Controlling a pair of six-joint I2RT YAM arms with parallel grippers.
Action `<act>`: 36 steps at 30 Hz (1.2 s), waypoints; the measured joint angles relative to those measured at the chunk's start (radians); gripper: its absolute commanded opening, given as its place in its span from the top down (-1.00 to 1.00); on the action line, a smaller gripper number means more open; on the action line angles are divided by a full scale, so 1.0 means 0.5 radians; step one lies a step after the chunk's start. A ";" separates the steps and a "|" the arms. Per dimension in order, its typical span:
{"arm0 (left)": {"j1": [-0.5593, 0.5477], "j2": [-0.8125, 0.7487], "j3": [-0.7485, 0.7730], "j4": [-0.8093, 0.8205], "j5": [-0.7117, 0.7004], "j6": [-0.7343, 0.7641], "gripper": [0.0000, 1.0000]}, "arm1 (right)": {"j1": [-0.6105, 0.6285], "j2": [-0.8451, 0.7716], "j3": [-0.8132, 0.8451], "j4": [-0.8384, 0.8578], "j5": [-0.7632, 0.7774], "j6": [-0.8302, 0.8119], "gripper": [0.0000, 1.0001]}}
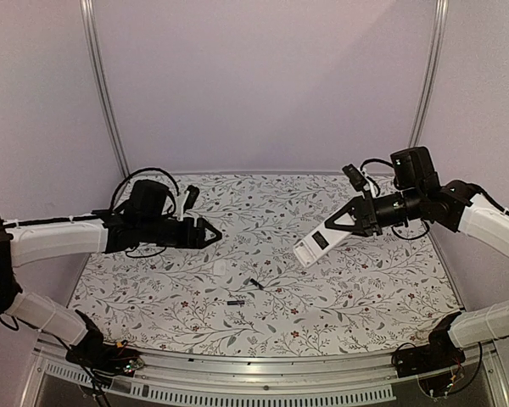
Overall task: Load the batteries into the remote control
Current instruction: Place the battery cover at the center of the board, then pass from the right arm to the left
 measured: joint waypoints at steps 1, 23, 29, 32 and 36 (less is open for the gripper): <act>-0.076 -0.066 0.000 0.024 0.016 0.049 -0.45 | 0.000 0.005 -0.002 0.007 -0.033 -0.005 1.00; -0.840 0.204 0.619 0.201 0.881 0.291 -0.16 | 0.328 0.262 0.314 -0.197 -0.314 -0.446 1.00; -0.858 0.272 0.647 0.198 0.875 0.269 -0.11 | 0.341 0.277 0.314 -0.174 -0.301 -0.439 1.00; -0.857 0.271 0.620 0.248 0.836 0.224 -0.11 | 0.343 0.272 0.301 -0.083 -0.282 -0.386 1.00; -0.834 0.227 0.477 0.433 0.779 0.098 -0.04 | 0.344 0.206 0.237 0.095 -0.219 -0.264 1.00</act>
